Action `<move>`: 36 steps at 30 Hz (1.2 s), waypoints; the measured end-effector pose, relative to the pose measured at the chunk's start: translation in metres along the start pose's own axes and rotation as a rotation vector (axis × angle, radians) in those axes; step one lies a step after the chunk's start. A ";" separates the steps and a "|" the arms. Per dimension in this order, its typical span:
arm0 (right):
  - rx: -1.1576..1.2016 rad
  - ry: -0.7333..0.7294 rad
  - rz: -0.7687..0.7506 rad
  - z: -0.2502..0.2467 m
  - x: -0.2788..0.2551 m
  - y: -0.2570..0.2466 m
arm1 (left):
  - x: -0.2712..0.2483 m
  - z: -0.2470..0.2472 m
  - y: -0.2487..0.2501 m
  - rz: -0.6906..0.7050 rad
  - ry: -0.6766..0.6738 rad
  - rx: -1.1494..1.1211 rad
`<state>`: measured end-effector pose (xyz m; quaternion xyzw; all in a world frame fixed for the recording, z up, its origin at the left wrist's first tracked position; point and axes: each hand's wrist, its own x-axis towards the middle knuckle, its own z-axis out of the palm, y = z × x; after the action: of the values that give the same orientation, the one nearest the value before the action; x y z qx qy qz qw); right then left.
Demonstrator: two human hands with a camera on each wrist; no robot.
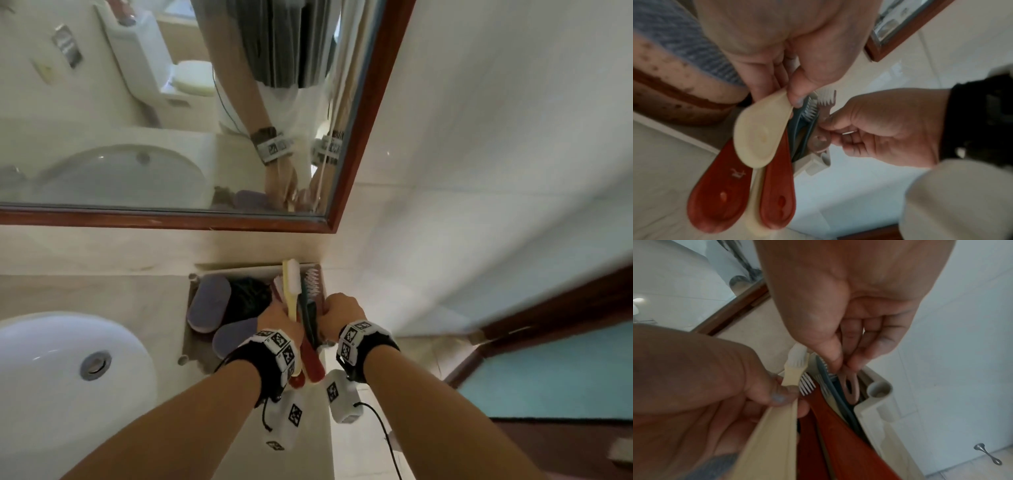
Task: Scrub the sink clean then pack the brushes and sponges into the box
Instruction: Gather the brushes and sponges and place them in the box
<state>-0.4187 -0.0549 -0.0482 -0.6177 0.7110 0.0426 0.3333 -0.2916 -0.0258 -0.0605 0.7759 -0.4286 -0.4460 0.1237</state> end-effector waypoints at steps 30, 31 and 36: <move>-0.303 0.165 -0.244 -0.076 -0.041 -0.023 | -0.055 -0.075 0.015 0.407 0.228 0.786; -0.313 0.192 -0.276 -0.086 -0.047 -0.034 | -0.062 -0.090 0.016 0.403 0.253 0.792; -0.240 0.350 -0.427 -0.130 -0.092 -0.106 | -0.100 -0.180 0.022 0.433 0.361 0.717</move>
<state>-0.3764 -0.0626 0.1379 -0.7861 0.6016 -0.0519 0.1316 -0.1837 0.0048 0.1135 0.7277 -0.6798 -0.0909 0.0103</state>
